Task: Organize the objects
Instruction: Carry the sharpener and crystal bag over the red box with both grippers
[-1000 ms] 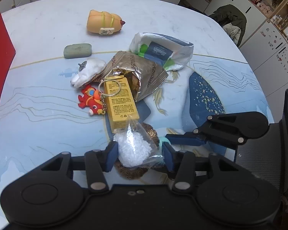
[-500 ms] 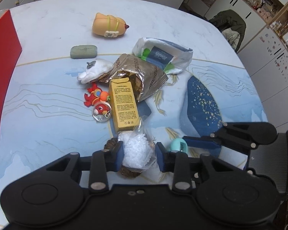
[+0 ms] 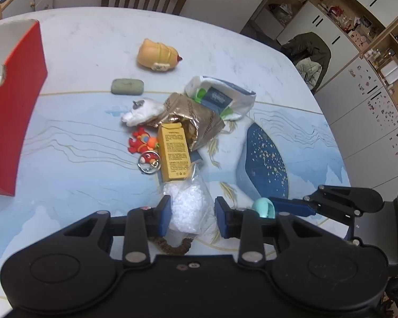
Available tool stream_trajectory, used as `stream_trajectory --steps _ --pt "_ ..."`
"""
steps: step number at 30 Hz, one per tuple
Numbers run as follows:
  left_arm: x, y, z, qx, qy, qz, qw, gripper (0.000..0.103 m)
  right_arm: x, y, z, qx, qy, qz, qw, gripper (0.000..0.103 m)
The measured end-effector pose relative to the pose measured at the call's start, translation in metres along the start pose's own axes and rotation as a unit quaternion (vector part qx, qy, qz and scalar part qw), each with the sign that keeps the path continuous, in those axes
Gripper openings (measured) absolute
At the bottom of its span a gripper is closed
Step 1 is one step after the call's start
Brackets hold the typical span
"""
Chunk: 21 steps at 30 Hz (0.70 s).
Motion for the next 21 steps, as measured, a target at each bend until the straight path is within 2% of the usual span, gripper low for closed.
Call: stream_trajectory --steps 11,21 --pt "0.045 0.003 0.015 -0.007 0.029 -0.025 0.9992 0.033 0.027 0.031 0.023 0.006 0.001 -0.026 1.000 0.038" --pt "0.088 0.015 0.060 -0.025 0.055 -0.038 0.9975 0.033 0.030 0.079 0.068 0.025 -0.017 -0.033 0.999 0.038"
Point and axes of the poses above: each gripper's, at about its wrist camera, not at the fingertips, and x roughly against the way its jaws point, z to its left, y to its top, the point moved 2 cm from there along -x, roughly the way its jaws point
